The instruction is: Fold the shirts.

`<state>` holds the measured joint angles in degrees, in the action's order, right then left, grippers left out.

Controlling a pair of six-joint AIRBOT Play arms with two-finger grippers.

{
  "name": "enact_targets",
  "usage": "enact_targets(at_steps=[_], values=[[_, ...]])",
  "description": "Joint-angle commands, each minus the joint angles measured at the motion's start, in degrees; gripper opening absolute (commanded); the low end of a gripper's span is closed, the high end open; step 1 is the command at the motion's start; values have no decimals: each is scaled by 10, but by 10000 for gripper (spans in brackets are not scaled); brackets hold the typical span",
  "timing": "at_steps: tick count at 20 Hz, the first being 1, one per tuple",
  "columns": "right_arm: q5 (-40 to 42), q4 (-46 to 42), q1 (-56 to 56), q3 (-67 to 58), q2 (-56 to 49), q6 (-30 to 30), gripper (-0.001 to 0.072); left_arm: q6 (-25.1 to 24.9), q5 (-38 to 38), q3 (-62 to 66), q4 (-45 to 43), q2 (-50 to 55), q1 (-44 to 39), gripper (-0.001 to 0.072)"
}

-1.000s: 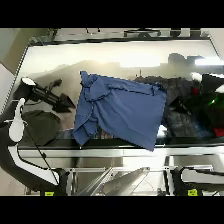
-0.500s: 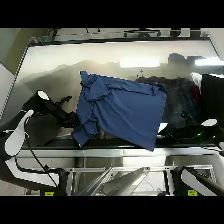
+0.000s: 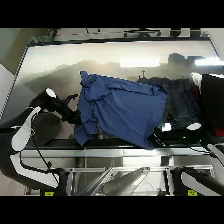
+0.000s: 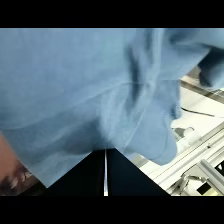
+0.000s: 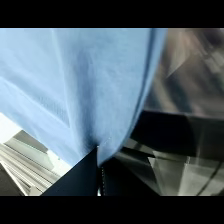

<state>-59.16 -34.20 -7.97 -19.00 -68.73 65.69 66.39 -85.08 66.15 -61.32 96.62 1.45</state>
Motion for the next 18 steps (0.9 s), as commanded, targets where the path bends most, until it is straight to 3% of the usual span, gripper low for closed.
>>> enact_targets(at_steps=[1, 4, 5, 6, 7, 12, 18], values=[[8, 27, 10, 1, -5, -15, 20, -5, -42, 32, -4, -2, -1, 35], [7, 25, 10, 1, -5, -19, 19, -6, -76, 77, -28, -38, 22, 29], [7, 24, 10, 1, -5, -23, 20, -5, -64, 79, -38, -54, 37, 203], [6, 23, 10, 1, -5, -23, 20, -5, -53, 70, -35, -68, 53, 494], [6, 23, 10, 1, -5, -23, 20, 0, -35, 54, -36, -81, 69, 716], [7, 24, 10, 1, -5, -30, 20, 0, 6, -55, -25, -84, 118, 698], [6, 26, 10, 1, -5, -36, 20, -56, 31, -129, 96, -24, 92, 697]])
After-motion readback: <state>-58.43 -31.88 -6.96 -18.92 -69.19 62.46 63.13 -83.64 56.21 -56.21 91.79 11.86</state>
